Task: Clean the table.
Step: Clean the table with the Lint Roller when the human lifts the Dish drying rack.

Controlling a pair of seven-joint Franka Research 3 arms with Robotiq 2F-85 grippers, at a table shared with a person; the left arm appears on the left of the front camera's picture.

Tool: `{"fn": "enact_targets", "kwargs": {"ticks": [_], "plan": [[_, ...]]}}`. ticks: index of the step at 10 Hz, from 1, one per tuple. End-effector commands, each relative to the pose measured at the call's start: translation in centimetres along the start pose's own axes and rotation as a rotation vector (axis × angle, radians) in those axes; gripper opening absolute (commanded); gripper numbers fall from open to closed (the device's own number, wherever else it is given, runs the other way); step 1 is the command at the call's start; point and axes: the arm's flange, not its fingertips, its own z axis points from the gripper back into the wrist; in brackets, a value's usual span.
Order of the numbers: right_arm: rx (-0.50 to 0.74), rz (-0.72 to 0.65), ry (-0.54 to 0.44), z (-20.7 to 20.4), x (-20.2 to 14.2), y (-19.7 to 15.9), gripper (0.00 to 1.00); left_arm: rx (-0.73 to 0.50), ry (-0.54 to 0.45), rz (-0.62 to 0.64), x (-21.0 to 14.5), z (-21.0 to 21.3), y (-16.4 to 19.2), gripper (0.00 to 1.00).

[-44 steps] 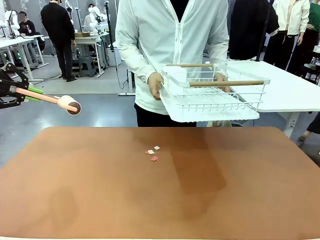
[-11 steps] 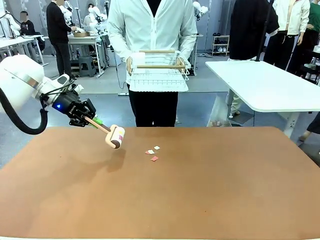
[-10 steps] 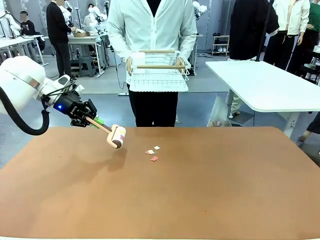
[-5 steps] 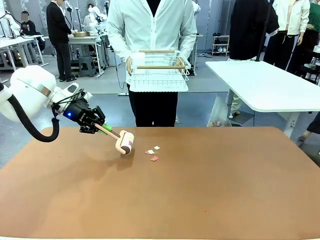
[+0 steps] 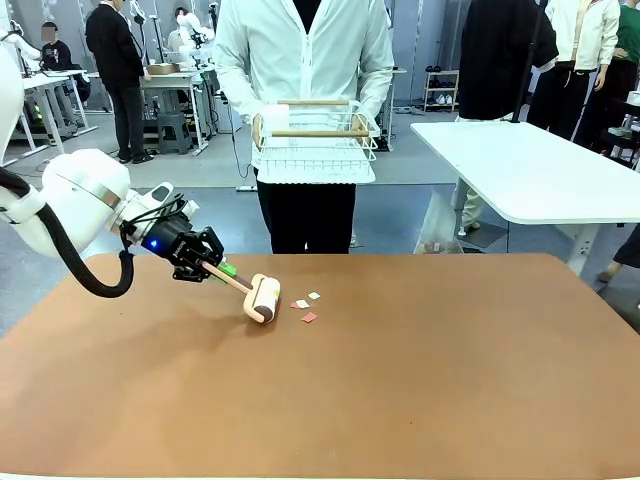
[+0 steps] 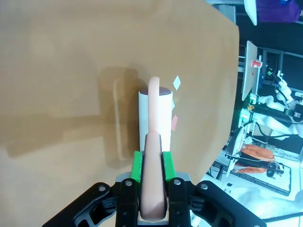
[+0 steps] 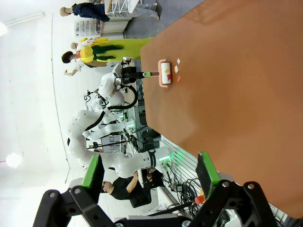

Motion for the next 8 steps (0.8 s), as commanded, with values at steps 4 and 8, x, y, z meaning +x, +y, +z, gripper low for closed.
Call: {"fn": "enact_targets", "kwargs": {"ticks": [4, 8], "plan": [[0.003, 0.001, -0.001, 0.0, -0.2, 0.3, 1.00, -0.021, -0.045, -0.027, -3.0, -6.2, 0.3, 0.19], [0.003, 0.001, -0.001, 0.0, -0.2, 0.3, 1.00, -0.058, -0.032, -0.057, -3.5, -11.0, -2.1, 0.19]]}}
